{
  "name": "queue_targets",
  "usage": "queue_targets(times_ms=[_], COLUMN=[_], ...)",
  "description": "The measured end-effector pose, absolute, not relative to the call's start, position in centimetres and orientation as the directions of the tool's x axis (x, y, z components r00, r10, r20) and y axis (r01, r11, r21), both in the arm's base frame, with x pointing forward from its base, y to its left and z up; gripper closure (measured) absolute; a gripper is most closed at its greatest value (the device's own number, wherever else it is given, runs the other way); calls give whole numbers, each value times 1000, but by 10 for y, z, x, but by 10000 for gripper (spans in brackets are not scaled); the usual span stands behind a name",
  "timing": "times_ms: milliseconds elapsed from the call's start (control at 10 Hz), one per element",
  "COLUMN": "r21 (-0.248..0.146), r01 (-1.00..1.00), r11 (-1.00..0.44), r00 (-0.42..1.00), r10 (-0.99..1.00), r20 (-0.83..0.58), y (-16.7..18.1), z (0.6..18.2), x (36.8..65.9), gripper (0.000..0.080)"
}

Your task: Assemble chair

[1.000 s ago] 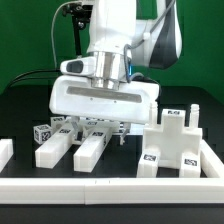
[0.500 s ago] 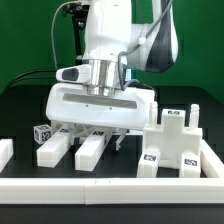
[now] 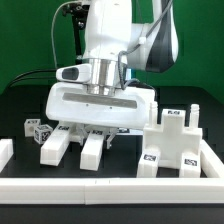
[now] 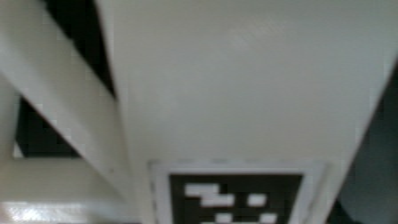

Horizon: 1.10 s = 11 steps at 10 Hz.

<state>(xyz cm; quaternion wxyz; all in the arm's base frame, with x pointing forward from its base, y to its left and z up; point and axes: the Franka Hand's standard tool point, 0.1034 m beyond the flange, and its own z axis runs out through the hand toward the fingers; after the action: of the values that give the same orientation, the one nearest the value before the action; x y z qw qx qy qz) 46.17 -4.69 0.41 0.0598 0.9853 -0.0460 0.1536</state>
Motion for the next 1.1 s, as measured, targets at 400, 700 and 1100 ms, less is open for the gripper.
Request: queue_targets(times_ms=[400,700,1100], r21=[36,2,-12], r01=[-106,-107,-115], r11=[-994,-994,-993], r00=[980,994,898], r10=[-98,-107,-99], r20=[174,-29,-428], y=[-40,-41,-61], z=[34,64,94], x=[461,467,473], gripper=[512,512,512])
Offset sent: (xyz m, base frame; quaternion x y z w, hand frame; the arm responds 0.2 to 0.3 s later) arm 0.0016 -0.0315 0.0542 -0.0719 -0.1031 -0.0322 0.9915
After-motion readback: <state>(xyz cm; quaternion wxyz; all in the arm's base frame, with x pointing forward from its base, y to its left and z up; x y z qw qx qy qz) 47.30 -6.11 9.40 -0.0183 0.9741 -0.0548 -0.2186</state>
